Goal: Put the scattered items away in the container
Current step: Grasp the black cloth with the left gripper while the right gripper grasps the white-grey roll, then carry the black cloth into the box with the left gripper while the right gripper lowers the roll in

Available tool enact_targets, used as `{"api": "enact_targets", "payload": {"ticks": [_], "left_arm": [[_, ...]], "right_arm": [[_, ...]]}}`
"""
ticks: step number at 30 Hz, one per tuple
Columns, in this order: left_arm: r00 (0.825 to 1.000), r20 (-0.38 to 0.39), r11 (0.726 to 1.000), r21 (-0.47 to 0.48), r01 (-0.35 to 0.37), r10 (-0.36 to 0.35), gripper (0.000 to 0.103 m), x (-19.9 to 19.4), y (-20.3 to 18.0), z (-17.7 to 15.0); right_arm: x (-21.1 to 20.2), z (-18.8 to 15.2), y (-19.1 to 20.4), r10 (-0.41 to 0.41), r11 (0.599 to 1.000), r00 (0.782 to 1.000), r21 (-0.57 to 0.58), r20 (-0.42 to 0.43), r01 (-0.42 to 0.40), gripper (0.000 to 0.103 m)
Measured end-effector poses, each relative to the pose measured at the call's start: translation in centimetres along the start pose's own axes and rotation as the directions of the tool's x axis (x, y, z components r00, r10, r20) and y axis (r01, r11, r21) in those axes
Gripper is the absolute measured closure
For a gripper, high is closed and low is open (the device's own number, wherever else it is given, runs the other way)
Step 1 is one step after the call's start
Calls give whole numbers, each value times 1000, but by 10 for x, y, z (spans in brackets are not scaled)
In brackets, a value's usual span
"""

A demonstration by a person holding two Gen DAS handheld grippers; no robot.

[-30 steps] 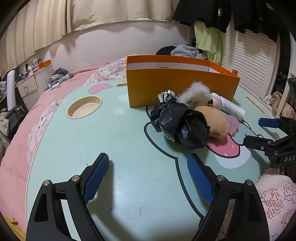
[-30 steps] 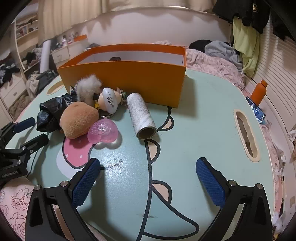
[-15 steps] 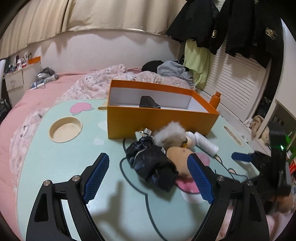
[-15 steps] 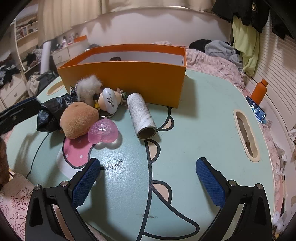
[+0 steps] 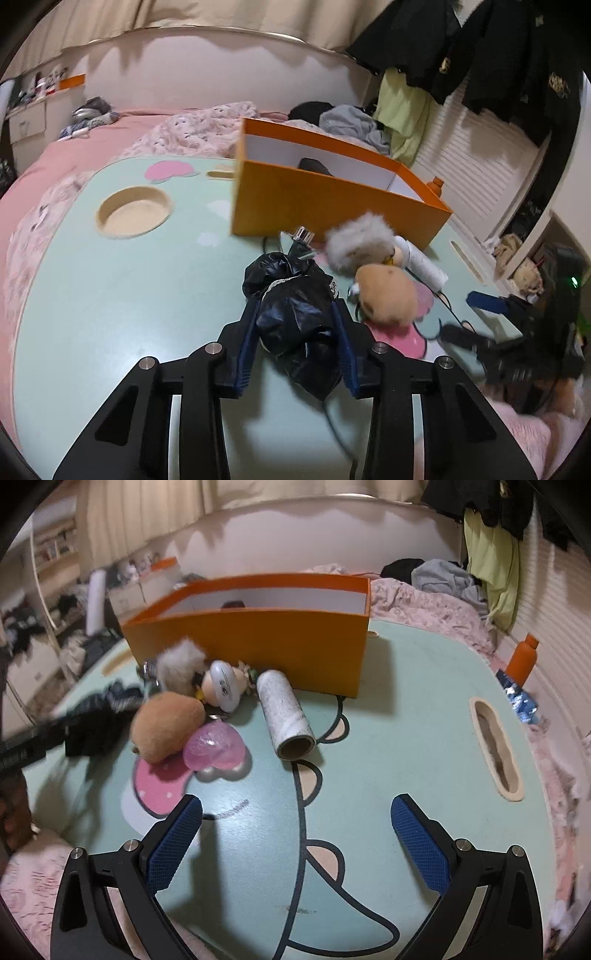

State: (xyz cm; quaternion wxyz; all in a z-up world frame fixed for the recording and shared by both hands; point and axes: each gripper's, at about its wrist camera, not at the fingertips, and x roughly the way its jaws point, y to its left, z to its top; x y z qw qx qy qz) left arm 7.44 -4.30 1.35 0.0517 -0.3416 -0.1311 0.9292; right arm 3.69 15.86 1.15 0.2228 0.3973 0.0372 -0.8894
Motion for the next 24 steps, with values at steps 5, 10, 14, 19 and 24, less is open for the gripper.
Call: {"api": "enact_targets", "payload": {"ticks": [5,10,14,19,24], "left_arm": [[998,61,1000,7,-1,0,64,-30,5,-6],[997,71,1000,8,-5,4,64,-28,5,-1],[999,49,1000,5,4,-4,64,-21,3,-5],[1000,31,1000,3,5,-5,64,-15,3,-8],[1000,27,1000,8,7,-7,64,-12,0,-10]], "right_arm": [[-10,17,-4,-9,1000,998,17,64,8,7],[1,41,-3,11,1000,998,9,55,-12,33],[14,52,0,11,1000,999,5,37,-11,36],[35,49,6,-30,998,999,-49,-19,29,71],[26,43,1,-10,1000,1000,-8,24,10,80]]}}
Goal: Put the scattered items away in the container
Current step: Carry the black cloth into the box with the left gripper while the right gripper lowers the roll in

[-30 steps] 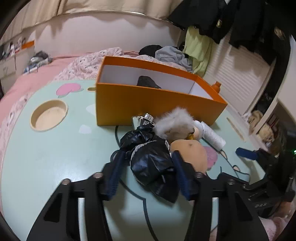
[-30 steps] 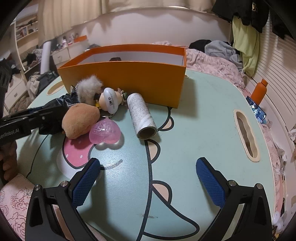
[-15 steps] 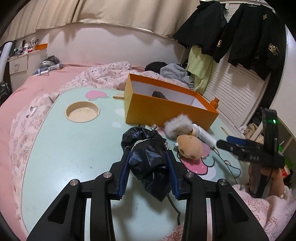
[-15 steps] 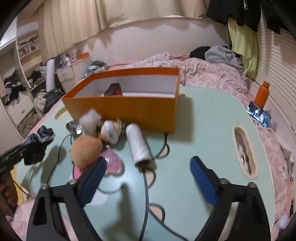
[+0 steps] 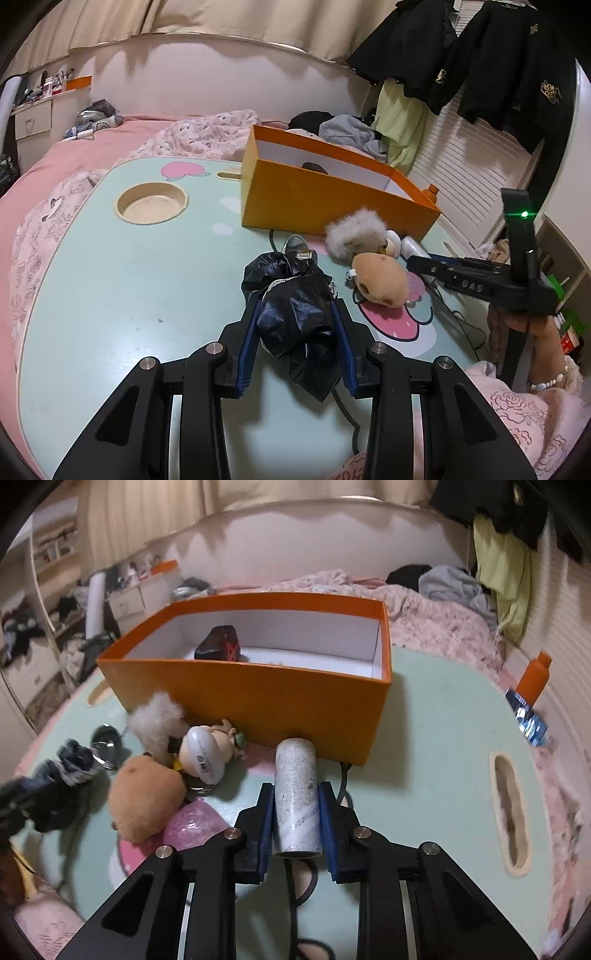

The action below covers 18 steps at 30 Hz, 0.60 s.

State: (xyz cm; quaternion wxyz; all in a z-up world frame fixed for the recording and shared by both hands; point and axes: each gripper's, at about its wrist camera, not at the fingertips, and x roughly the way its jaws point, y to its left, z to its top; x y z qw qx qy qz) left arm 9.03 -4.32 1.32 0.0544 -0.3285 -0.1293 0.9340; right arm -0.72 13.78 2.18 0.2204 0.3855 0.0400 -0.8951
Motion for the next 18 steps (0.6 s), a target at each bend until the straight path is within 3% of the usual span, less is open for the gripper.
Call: {"api": "enact_targets", "payload": {"ticks": [4,10,18], "left_arm": [[1000,9,1000,14,-4,4,64,-2,-3,0],[1000,13,1000,24,2,-3,64,-3,-8,-1],[1000,2,999,53,8,-8,64,-1,-18,-3]], "right_arm": [[-21,-5,7,13,1000,998,-12,61,-12,80],[-35,-21,21,107,994,993,-19,55,-106,80],[-39,-25,30,101,994,993,-54,62,-97,80]]}}
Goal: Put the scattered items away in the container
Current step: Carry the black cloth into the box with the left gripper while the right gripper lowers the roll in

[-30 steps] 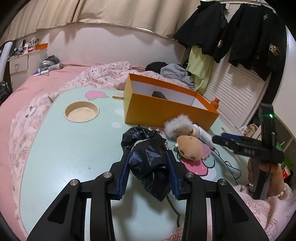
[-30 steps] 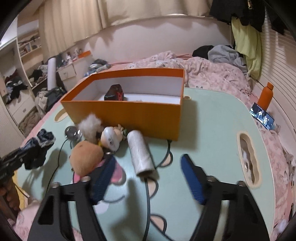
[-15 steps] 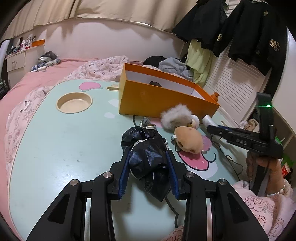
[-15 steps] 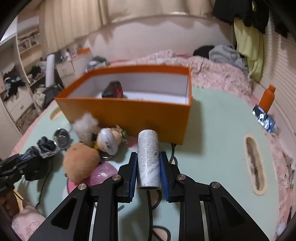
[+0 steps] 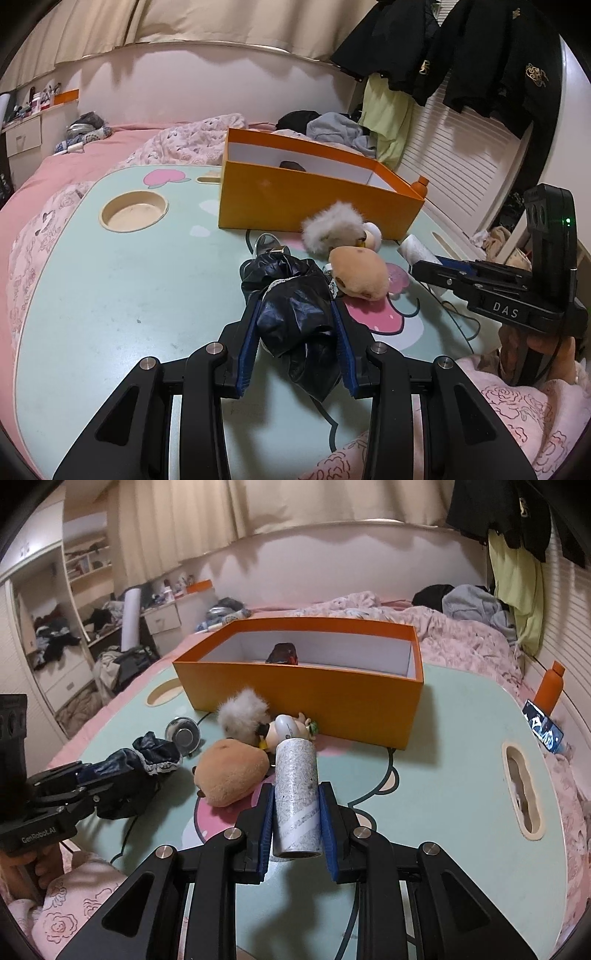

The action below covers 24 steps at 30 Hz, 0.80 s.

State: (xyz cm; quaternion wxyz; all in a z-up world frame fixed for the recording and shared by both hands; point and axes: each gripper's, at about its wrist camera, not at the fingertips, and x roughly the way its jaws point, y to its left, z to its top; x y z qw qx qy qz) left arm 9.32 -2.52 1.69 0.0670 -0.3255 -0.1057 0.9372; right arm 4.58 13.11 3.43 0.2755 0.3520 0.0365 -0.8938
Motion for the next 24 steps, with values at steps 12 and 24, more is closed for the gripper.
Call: {"api": "enact_targets", "payload": {"ticks": [12,24], "left_arm": [[1000,2,1000,1,-7,7,64,-2,-1,1],[994,110,997,73,-14,6,64,-18,-7,51]], "right_arm": [[2,-3,-1,3,1000,1000,6,-7,-3,80],[-10,32,-2,13,999,998,-30,64,-11,80]]}}
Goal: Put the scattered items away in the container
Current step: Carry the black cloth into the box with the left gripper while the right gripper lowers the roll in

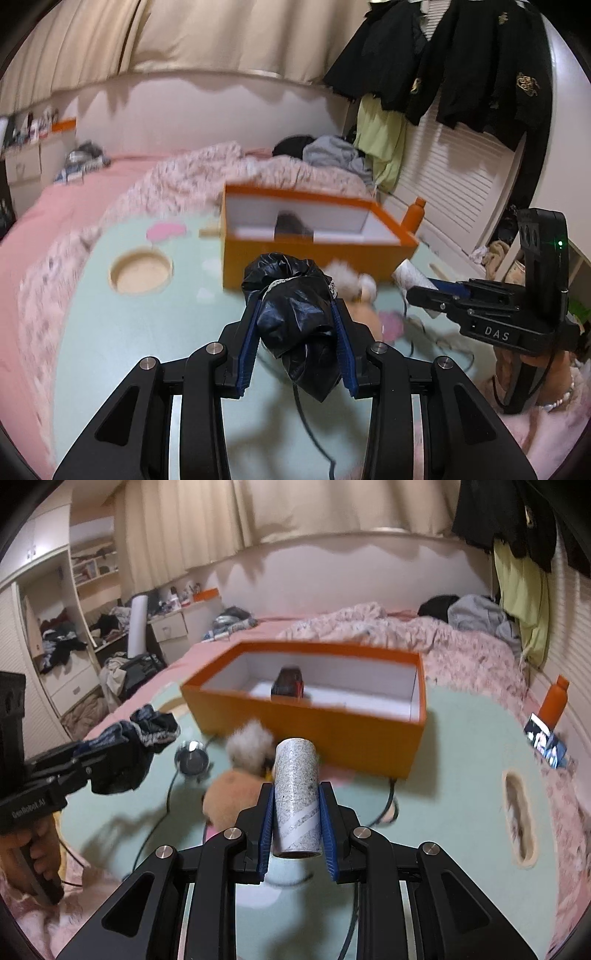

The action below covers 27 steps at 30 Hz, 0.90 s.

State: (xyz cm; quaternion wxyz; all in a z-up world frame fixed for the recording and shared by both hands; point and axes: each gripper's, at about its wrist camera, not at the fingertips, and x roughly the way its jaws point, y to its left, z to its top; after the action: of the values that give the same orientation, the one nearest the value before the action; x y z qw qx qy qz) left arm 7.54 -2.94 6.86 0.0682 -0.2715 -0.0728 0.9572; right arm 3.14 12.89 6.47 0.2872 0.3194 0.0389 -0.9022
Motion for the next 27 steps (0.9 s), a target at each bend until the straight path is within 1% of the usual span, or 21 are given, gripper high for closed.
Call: {"api": "enact_targets", "payload": {"ticks": [3,6,9,10,11,13,15,16,18,19,21,26,27], "left_arm": [[1000,26,1000,25,-4,3,64,5,-2,25],[999,48,999,47,8,-11,64,16,-4,53],[999,47,997,80,9,-12,64,32,-7,75],[999,33,996,90,6,-9,64,39,-7,82],[1000,12,995,96,12,-14,64,49,-7,90],[999,-8,996,75,43,-42,64,64,-4,99],[997,-46,997,54,57,-54,64,84,0,105],[997,-65,998,51,44,-41,64,93,2,105],[996,-95,999,50,11,-7,64,107,5,103],[994,-105,999,46,7,-2,64,112,5,101],[993,-118,999,34,9,-5,64,119,8,97],[990,-136,999,27,-22,26,64,130,11,93],[988,-145,999,21,-43,45,60,132,13,93]], "right_arm": [[-5,22,-2,-26,999,998,-24,48,27,80],[-5,46,-7,-50,998,994,-21,93,52,80],[9,65,-17,-44,999,995,1,89,44,80],[15,70,-20,-41,999,996,7,83,41,80],[23,76,-24,-40,999,996,13,75,39,80],[41,85,-30,-47,999,997,13,56,46,80],[59,91,-36,-83,997,996,-2,25,84,80],[68,93,-40,-96,995,995,-1,0,96,80],[79,94,-47,-86,996,996,13,-34,86,80],[82,93,-50,-81,996,996,22,-46,82,80],[87,90,-52,-83,996,995,29,-58,85,80],[96,88,-56,-78,996,994,31,-76,81,80],[98,89,-57,-78,996,994,30,-74,80,78]]}}
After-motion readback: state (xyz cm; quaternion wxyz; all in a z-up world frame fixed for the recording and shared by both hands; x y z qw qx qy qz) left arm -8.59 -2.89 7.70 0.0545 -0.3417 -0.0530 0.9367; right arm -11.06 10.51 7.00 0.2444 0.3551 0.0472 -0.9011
